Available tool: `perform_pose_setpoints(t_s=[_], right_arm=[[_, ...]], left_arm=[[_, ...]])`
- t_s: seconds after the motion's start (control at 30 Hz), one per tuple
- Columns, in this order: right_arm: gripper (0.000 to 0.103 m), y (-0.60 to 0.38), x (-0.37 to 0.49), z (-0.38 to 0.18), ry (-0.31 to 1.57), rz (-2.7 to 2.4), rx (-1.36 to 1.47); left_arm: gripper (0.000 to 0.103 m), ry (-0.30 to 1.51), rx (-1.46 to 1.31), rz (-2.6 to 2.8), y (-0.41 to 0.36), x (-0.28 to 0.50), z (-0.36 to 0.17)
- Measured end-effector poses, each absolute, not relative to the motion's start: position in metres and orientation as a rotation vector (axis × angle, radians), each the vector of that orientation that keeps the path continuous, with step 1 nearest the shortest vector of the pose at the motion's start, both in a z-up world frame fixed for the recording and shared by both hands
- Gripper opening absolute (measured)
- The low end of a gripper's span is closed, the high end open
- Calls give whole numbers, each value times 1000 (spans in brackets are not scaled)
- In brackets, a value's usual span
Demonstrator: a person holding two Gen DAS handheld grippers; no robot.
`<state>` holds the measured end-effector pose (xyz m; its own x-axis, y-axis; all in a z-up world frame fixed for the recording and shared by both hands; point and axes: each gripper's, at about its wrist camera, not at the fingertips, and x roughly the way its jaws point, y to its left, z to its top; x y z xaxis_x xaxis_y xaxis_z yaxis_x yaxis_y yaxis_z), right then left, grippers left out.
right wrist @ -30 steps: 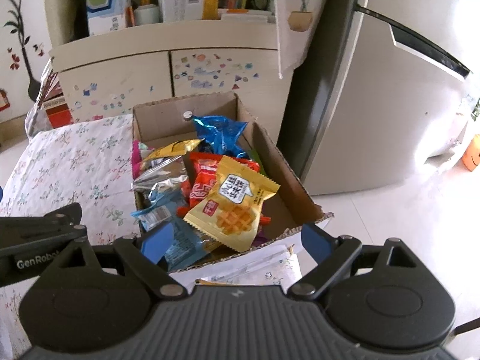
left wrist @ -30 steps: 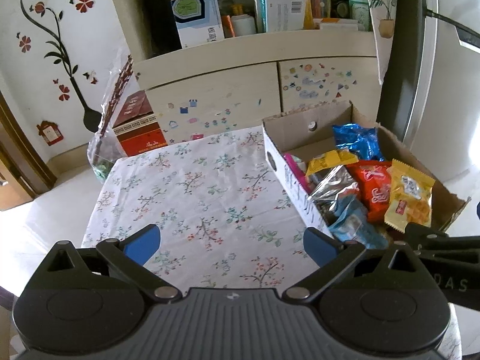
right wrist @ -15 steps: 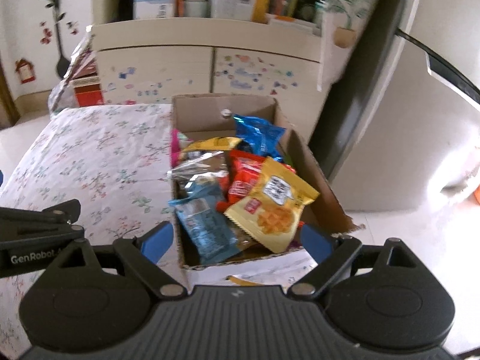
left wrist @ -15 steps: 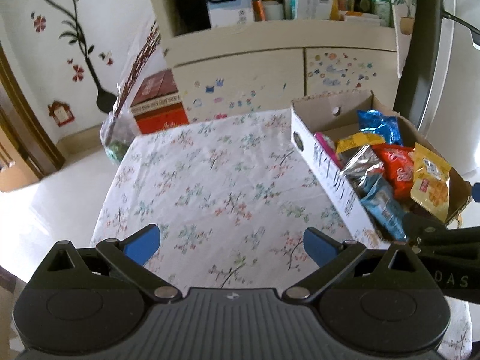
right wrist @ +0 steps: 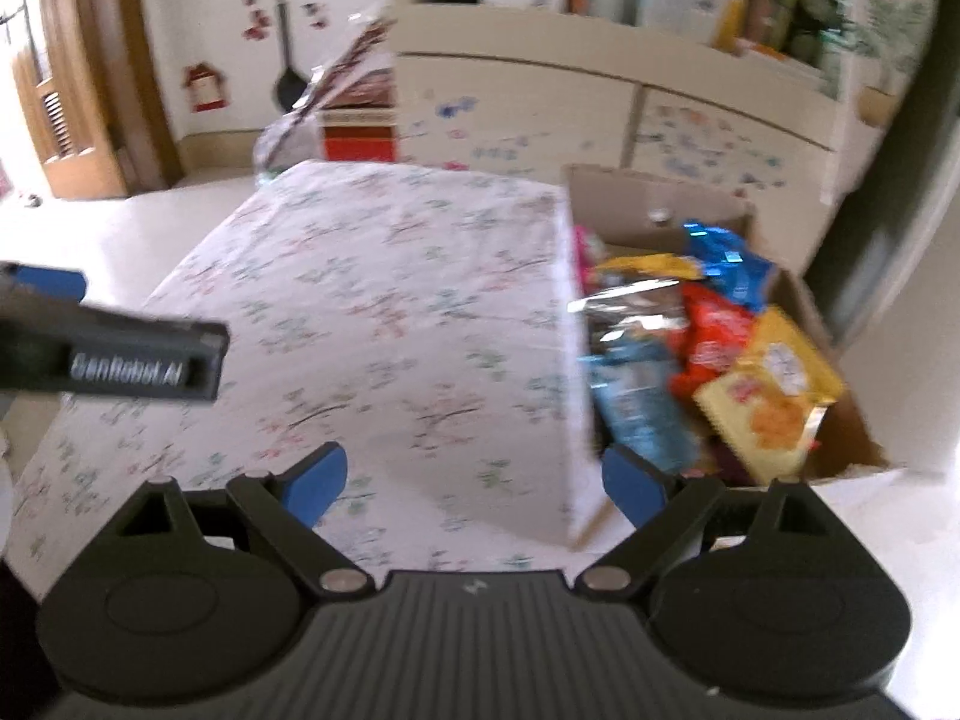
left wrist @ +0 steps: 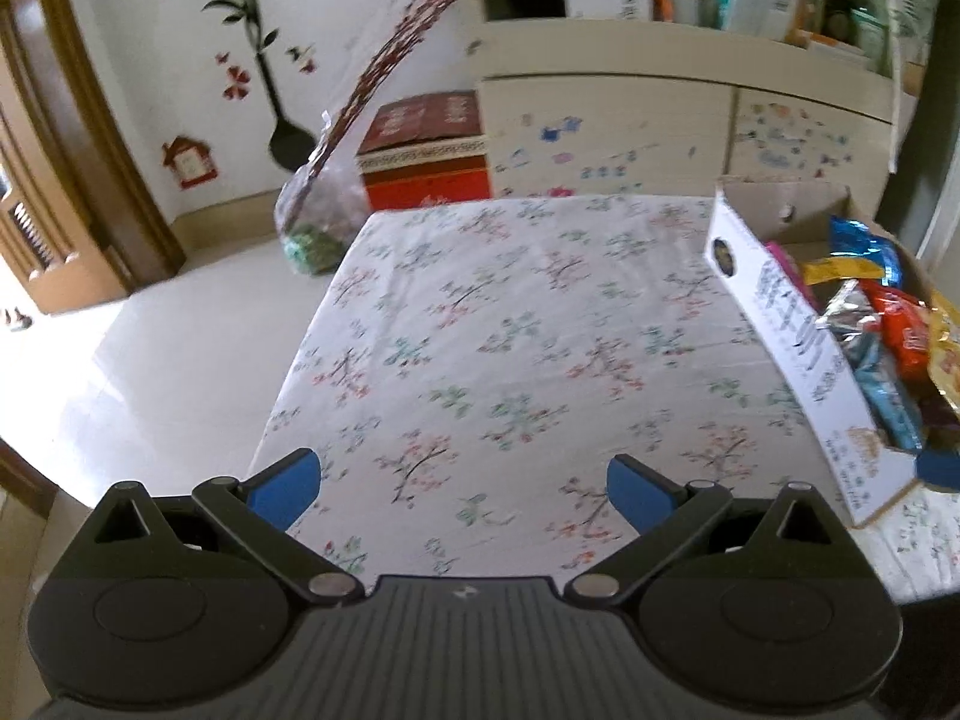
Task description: Organize snacks
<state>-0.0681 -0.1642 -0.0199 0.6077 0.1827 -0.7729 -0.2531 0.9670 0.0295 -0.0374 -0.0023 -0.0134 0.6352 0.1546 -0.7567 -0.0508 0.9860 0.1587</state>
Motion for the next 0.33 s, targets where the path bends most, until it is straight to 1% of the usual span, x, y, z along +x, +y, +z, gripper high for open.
perform_pose_setpoints(t_s=[0.33], right_arm=[[92,-126,-71,-62,904,433,-162]], left_arm=[[103,895,76,127,19,-37,-23]])
